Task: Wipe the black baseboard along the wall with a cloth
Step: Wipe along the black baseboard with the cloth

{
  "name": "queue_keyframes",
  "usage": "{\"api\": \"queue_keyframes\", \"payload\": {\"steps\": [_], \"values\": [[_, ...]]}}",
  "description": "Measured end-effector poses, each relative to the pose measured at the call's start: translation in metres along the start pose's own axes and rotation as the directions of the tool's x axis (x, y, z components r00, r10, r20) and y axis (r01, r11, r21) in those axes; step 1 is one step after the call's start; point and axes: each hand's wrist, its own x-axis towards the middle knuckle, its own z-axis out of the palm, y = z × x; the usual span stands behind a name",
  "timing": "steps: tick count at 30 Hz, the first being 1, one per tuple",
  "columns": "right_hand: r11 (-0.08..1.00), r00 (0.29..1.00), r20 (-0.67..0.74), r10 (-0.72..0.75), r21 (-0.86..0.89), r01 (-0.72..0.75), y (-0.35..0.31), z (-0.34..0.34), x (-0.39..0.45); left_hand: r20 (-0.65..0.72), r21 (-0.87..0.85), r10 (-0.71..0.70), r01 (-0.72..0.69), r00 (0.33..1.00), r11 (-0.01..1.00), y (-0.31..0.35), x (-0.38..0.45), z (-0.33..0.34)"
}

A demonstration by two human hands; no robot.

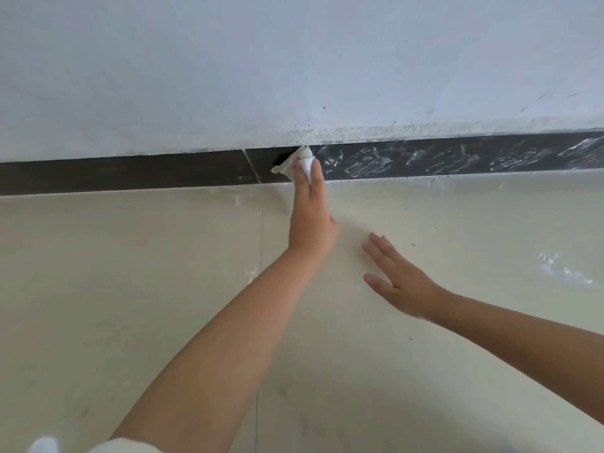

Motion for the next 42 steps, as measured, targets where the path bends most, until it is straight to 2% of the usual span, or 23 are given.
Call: {"api": "queue_keyframes", "payload": {"steps": [2, 4, 6, 10, 13, 19, 24, 28, 31, 34, 38, 42], "values": [[0.999, 0.999, -0.034, -0.029, 0.036, 0.030, 0.000, -0.002, -0.003, 0.049, 0.014, 0.086, -0.087, 0.995, 0.996, 0.017, 0.001, 0.007], [0.996, 0.995, -0.051, -0.082, -0.031, 0.080, 0.000, -0.001, -0.006, 0.105, 0.022, 0.200, -0.204, 0.974, 0.979, 0.032, -0.001, 0.011], [0.988, 0.993, -0.056, -0.100, -0.124, 0.093, 0.005, 0.002, -0.011, 0.071, 0.004, 0.218, -0.219, 0.973, 0.976, 0.043, -0.006, 0.014], [0.930, 0.994, -0.045, -0.099, -0.360, 0.077, 0.016, 0.012, -0.016, -0.164, -0.065, 0.052, -0.063, 0.985, 0.996, 0.028, -0.032, 0.006], [0.891, 0.994, -0.057, -0.094, -0.450, 0.059, 0.020, 0.015, -0.016, -0.259, -0.087, -0.061, 0.040, 0.964, 0.995, -0.009, -0.049, -0.013], [0.897, 0.991, -0.121, -0.050, -0.443, -0.009, 0.010, 0.030, -0.006, -0.334, -0.081, -0.398, 0.395, 0.854, 0.915, -0.071, -0.046, -0.055], [0.883, 0.987, -0.156, 0.023, -0.460, -0.093, 0.006, 0.044, -0.001, -0.287, -0.276, -0.528, 0.459, 0.799, 0.845, -0.076, -0.019, -0.066], [0.879, 0.973, -0.226, -0.041, -0.471, -0.072, -0.003, 0.040, -0.004, -0.295, -0.147, -0.403, 0.376, 0.866, 0.915, -0.069, 0.000, -0.067], [0.888, 0.965, -0.261, -0.005, -0.446, -0.116, -0.004, 0.042, -0.005, -0.275, -0.092, -0.380, 0.369, 0.883, 0.925, -0.064, 0.007, -0.056], [0.881, 0.965, -0.263, -0.007, -0.459, -0.118, -0.004, 0.043, -0.004, -0.162, -0.074, -0.341, 0.333, 0.926, 0.940, -0.049, 0.004, -0.034], [0.873, 0.966, -0.259, -0.001, -0.470, -0.125, -0.003, 0.044, -0.004, 0.014, -0.083, -0.179, 0.179, 0.984, 0.980, -0.022, 0.000, -0.006], [0.876, 0.964, -0.266, -0.004, -0.465, -0.125, -0.001, 0.045, -0.002, 0.044, -0.101, -0.039, 0.043, 0.998, 0.994, -0.011, -0.007, -0.003]]}}
